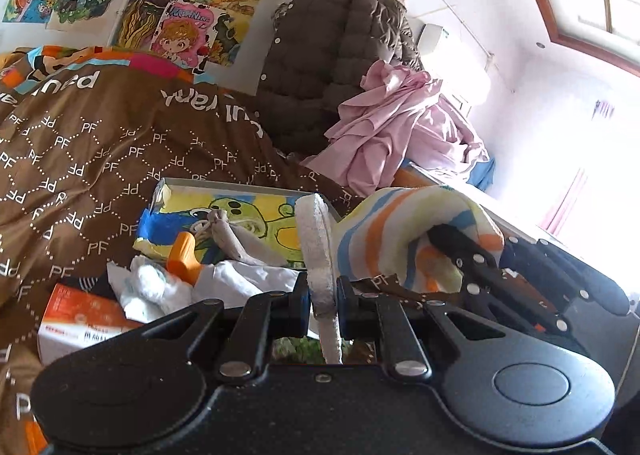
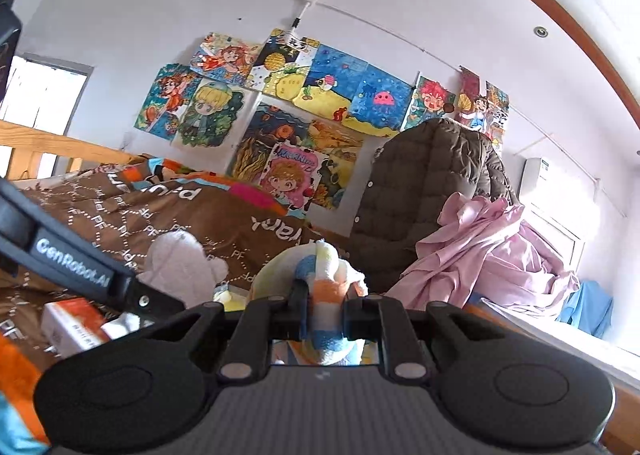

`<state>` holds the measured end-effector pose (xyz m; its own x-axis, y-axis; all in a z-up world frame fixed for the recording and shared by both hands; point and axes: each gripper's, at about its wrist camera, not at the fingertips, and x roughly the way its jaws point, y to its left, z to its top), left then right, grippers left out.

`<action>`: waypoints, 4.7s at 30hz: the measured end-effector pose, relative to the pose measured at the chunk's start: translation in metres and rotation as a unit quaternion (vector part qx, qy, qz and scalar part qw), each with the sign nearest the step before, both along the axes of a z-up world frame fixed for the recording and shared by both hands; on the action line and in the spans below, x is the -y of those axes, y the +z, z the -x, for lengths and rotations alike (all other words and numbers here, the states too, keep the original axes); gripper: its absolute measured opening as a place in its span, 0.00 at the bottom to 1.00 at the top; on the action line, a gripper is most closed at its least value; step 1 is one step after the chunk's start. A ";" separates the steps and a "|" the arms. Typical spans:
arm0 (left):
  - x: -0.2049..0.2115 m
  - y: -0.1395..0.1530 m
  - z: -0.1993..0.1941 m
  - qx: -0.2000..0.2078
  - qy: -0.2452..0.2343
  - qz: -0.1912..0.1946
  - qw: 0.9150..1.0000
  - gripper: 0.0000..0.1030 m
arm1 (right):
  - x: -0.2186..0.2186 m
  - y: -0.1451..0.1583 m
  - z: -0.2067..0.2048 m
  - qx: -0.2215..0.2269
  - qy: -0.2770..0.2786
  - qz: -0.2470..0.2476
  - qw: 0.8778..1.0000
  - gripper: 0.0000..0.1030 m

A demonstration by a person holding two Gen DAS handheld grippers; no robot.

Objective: Organize soft objects
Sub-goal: 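Lift the towel and sock and carry both over the cartoon tray, then lower the towel and sock into the tray and open both grippers, then move both open grippers back over the pile of soft items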

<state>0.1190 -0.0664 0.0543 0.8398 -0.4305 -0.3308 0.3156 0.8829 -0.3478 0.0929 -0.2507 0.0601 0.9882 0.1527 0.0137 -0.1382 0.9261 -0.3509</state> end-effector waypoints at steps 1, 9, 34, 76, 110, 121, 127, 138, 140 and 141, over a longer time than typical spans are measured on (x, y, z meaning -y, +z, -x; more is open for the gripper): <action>0.000 -0.001 -0.006 -0.002 0.002 0.001 1.000 0.14 | 0.001 0.000 -0.010 0.004 -0.001 -0.003 1.000 0.16; 0.010 0.001 -0.075 0.000 0.000 -0.027 1.000 0.14 | 0.018 -0.007 -0.088 0.010 -0.017 -0.031 0.999 0.16; 0.095 -0.056 -0.247 -0.040 -0.005 -0.118 0.992 0.14 | 0.086 -0.073 -0.230 -0.111 -0.048 -0.127 0.984 0.18; 0.068 -0.054 -0.219 -0.035 0.083 -0.083 0.992 0.76 | 0.101 -0.070 -0.224 -0.145 -0.091 -0.135 0.976 0.93; 0.023 -0.009 -0.040 0.053 0.144 -0.116 0.981 0.99 | 0.083 -0.003 -0.067 -0.095 -0.057 -0.143 0.984 1.00; 0.001 -0.022 0.001 0.037 0.160 -0.123 0.979 0.99 | 0.051 -0.017 -0.023 -0.107 -0.037 -0.111 0.987 1.00; -0.013 -0.033 0.012 0.023 0.162 -0.134 0.977 0.99 | 0.044 -0.023 -0.006 -0.131 -0.023 -0.122 0.984 1.00; -0.033 -0.055 0.022 0.001 0.162 -0.142 0.976 0.99 | 0.034 -0.035 0.002 -0.167 -0.010 -0.118 0.979 1.00; -0.035 -0.060 0.023 -0.001 0.160 -0.147 0.976 0.99 | 0.031 -0.039 -0.001 -0.174 -0.008 -0.115 0.978 1.00; -0.036 -0.063 0.024 -0.003 0.159 -0.150 0.976 0.99 | 0.029 -0.041 -0.002 -0.178 -0.006 -0.114 0.977 1.00</action>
